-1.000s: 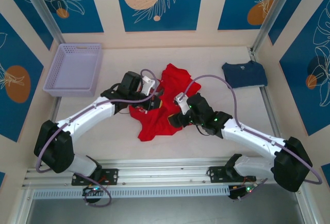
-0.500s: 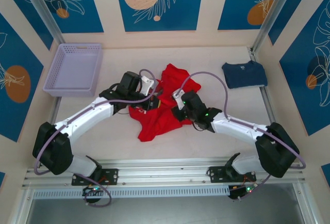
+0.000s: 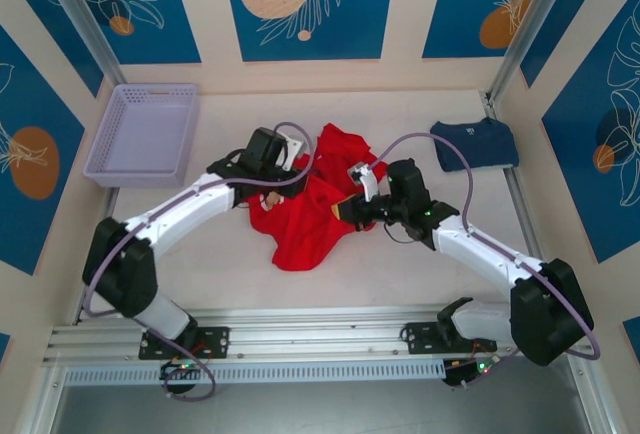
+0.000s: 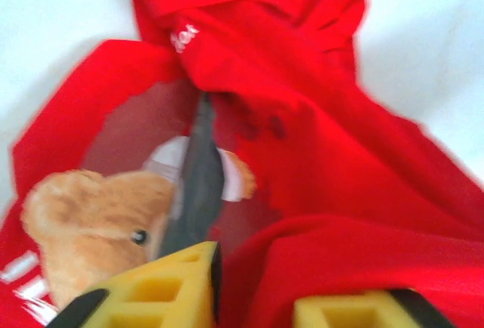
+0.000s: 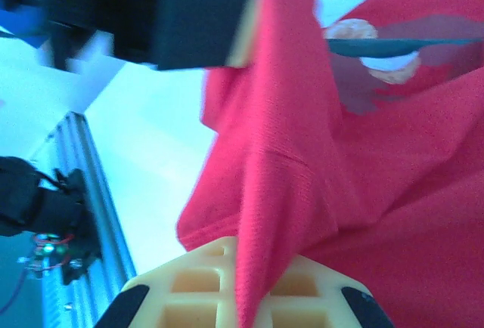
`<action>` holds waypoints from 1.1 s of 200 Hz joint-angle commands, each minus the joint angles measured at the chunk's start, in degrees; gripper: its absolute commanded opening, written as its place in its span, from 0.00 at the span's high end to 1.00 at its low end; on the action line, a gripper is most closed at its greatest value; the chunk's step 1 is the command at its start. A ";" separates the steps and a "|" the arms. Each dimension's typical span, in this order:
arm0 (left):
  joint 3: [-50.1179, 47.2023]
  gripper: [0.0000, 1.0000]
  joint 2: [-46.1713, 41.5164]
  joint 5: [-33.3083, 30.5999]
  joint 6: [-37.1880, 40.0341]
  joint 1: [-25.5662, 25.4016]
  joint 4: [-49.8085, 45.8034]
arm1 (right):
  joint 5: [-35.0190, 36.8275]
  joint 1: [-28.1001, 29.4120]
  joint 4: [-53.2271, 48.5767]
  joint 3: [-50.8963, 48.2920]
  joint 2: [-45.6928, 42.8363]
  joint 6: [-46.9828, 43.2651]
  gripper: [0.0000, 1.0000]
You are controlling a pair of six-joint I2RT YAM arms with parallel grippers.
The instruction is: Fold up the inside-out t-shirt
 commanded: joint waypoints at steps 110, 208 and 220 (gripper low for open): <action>-19.19 0.24 -24.50 6.50 -11.33 -7.08 1.32 | -11.63 -4.76 10.18 -1.21 3.49 12.69 1.00; -21.06 0.57 -13.06 17.86 -20.96 -7.97 16.85 | -10.31 -5.64 8.97 -1.82 2.06 12.60 1.00; -20.74 0.58 -12.15 17.87 -21.13 -7.97 17.10 | -10.30 -5.72 9.01 -1.91 1.96 12.61 1.00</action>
